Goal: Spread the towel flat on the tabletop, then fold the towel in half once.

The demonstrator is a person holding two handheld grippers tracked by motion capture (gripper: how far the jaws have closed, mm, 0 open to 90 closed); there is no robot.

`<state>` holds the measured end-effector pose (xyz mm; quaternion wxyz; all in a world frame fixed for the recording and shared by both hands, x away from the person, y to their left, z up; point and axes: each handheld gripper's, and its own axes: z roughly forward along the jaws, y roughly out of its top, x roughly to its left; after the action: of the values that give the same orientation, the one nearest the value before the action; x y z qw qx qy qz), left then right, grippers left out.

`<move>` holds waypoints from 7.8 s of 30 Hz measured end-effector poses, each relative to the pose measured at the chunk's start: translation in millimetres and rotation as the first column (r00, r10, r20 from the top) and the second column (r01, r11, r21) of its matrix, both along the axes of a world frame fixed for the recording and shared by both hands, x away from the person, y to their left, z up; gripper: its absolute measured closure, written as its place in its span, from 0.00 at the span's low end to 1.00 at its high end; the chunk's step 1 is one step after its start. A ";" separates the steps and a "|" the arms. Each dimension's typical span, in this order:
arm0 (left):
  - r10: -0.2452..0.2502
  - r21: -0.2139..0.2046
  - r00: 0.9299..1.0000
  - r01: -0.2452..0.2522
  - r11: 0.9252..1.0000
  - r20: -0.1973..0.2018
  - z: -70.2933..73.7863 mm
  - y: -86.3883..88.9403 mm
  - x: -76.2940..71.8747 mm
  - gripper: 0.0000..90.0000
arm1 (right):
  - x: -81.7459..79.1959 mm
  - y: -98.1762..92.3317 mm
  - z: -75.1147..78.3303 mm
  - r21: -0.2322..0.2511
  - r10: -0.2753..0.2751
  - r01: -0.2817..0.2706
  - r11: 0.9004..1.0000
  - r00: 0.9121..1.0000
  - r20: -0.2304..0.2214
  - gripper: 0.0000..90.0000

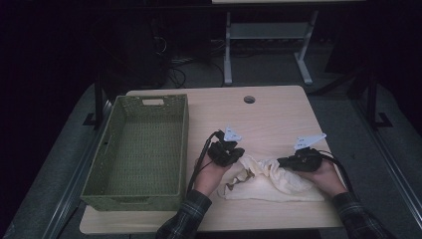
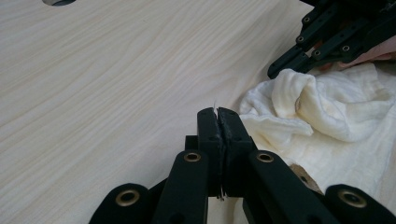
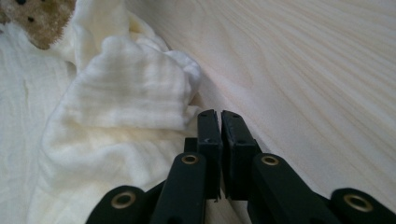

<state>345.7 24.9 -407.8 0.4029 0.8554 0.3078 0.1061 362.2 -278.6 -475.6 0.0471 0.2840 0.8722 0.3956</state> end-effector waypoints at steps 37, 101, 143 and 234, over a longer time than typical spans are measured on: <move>0.239 -0.033 0.969 -0.237 0.971 0.069 7.8 16.9 83.5 0.98 | 89.1 -69.1 52.7 0.087 -0.203 0.192 0.977 0.970 0.132 0.97; 0.303 0.017 0.953 -0.303 0.953 -0.007 -47.0 21.4 136.3 0.97 | 121.6 -84.6 8.3 0.024 -0.337 0.336 0.941 0.940 0.049 0.97; 0.244 -0.017 0.966 -0.244 0.970 0.085 -6.4 29.5 37.7 0.97 | 28.8 -103.8 41.8 0.121 -0.256 0.244 0.962 0.961 0.101 0.97; 0.210 0.010 0.978 -0.210 0.978 0.008 -42.0 24.0 -28.7 0.63 | -29.5 -93.1 17.4 0.021 -0.224 0.223 0.975 0.972 0.074 0.82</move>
<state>317.1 48.9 -449.8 0.3860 0.8197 0.3946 0.1527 332.7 -371.7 -458.2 0.1226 0.3652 0.8298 0.4037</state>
